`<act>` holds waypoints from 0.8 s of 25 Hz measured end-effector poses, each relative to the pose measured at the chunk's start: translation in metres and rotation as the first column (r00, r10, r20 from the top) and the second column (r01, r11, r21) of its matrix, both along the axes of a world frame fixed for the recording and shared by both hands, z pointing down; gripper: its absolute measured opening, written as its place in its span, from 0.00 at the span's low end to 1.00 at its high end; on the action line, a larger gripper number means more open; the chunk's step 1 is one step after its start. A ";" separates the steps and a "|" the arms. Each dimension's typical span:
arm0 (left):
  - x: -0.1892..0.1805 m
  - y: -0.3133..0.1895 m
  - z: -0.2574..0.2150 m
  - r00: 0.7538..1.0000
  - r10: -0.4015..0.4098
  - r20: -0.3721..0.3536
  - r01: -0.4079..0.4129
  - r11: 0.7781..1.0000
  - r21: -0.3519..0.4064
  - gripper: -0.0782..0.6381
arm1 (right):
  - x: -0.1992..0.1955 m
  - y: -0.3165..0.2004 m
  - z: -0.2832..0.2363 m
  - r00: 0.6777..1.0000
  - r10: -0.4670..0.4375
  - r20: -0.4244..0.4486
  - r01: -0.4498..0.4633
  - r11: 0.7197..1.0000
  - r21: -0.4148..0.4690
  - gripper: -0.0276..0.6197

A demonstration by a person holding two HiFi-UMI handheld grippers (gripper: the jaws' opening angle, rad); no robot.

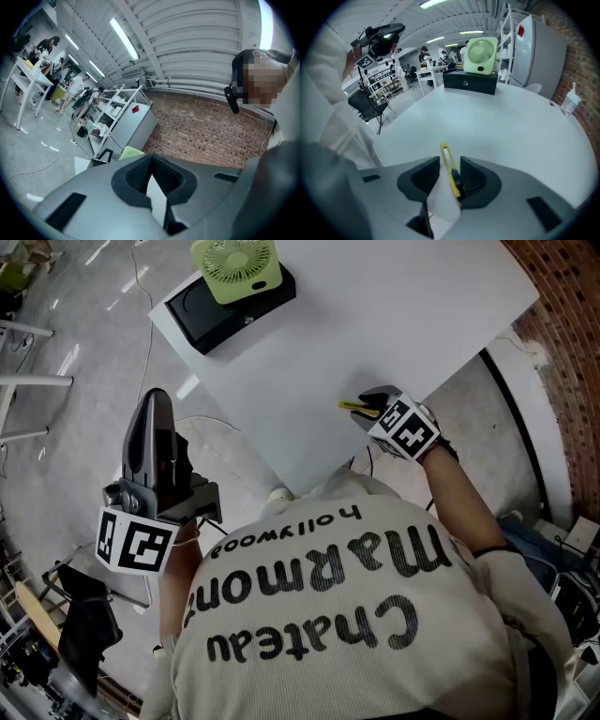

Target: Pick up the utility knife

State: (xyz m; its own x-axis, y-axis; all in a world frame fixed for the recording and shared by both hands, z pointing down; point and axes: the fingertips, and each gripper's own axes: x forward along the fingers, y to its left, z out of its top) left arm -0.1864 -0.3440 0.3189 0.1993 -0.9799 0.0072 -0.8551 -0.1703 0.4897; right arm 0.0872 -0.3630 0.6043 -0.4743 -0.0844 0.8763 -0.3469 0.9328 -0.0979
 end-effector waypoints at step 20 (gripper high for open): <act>-0.015 0.034 -0.014 1.000 0.003 0.010 -0.003 1.000 0.015 0.11 | 0.003 0.000 0.001 0.983 0.175 -0.050 -0.175 0.985 0.013 0.19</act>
